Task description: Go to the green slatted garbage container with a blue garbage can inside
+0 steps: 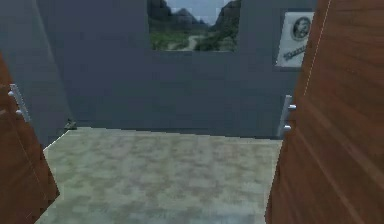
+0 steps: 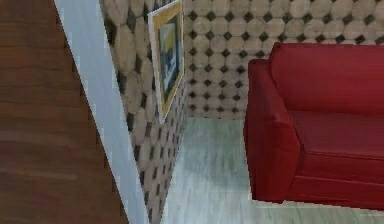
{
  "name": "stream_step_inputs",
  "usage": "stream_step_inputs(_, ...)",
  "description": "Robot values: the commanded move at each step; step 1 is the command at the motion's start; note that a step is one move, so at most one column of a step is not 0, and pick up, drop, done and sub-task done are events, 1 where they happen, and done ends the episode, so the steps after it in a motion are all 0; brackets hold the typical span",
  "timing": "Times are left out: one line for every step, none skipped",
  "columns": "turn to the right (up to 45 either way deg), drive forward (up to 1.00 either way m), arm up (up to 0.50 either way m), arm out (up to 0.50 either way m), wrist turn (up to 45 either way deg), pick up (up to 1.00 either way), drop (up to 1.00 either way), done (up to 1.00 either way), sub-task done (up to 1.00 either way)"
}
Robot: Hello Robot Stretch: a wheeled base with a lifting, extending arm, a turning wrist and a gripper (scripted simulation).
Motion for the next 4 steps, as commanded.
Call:
stream_step_inputs(0.0,0.95,0.0,0.0,0.0,0.0,0.0,0.0,0.0)
stream_step_inputs(9.0,0.0,0.0,0.0,0.0,0.0,0.0,0.0,0.0)
stream_step_inputs(0.0,0.05,0.0,0.0,0.0,0.0,0.0,0.0,0.0)
stream_step_inputs(0.0,0.75,0.0,0.0,0.0,0.0,0.0,0.0,0.0)
